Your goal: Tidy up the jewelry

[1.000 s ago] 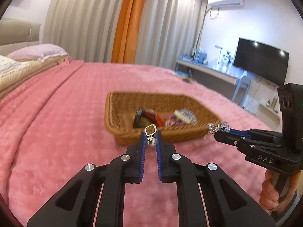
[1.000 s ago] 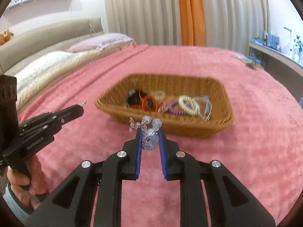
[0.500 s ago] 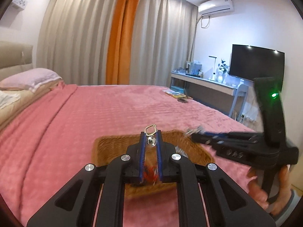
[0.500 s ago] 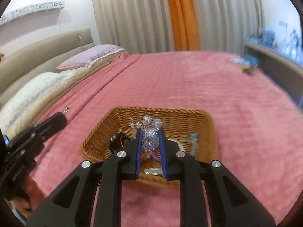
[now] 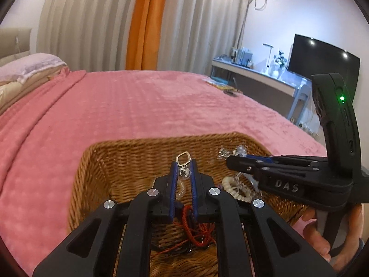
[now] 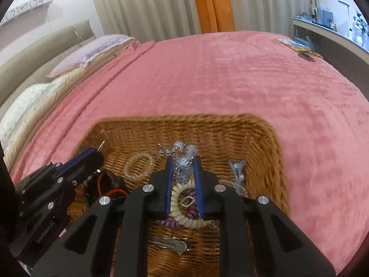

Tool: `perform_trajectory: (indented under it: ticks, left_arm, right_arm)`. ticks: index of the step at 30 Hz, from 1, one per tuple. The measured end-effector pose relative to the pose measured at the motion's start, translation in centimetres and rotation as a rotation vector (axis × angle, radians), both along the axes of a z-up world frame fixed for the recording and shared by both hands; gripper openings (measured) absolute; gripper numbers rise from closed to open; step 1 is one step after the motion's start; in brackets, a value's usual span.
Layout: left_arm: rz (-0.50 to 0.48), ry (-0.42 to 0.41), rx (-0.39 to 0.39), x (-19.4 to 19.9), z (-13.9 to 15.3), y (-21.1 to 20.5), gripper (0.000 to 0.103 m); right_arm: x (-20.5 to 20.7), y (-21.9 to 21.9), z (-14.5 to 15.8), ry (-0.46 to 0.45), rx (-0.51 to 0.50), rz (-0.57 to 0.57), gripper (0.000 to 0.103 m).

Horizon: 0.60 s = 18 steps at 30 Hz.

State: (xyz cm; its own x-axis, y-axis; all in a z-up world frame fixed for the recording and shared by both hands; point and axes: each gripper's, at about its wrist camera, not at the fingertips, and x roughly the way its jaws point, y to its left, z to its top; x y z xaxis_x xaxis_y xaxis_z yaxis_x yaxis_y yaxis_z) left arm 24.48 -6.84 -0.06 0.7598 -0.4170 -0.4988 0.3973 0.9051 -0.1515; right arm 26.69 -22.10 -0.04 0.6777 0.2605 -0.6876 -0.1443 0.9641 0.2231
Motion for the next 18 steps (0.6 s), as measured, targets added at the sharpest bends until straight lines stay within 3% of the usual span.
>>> perform_trajectory:
  ticks: [2, 3, 4, 5, 12, 18]
  left_arm:
    - [-0.005, 0.008, 0.0, 0.1, -0.2, 0.0, 0.011]
    - [-0.007, 0.01, -0.003, 0.1, -0.2, 0.1, 0.02]
    - [-0.007, 0.005, -0.01, -0.2, -0.1, 0.2, 0.03]
    - [0.001, -0.013, -0.013, -0.6, 0.1, 0.4, 0.032]
    - [0.011, -0.045, -0.052, -2.0, 1.2, 1.1, 0.036]
    - [0.037, -0.09, -0.066, -4.7, 3.0, 1.6, 0.049]
  right_arm:
    - [0.2, 0.0, -0.3, 0.014, 0.003, 0.007, 0.018]
    - [0.2, -0.1, -0.4, 0.021, 0.013, 0.007, 0.029]
    - [0.3, -0.6, -0.4, 0.022, 0.021, 0.004, 0.045]
    - [0.0, -0.9, -0.1, 0.006, 0.033, -0.008, 0.051]
    - [-1.5, -1.7, 1.6, -0.06, 0.068, -0.019, 0.052]
    - [-5.1, -1.4, 4.4, -0.142, 0.036, -0.025, 0.052]
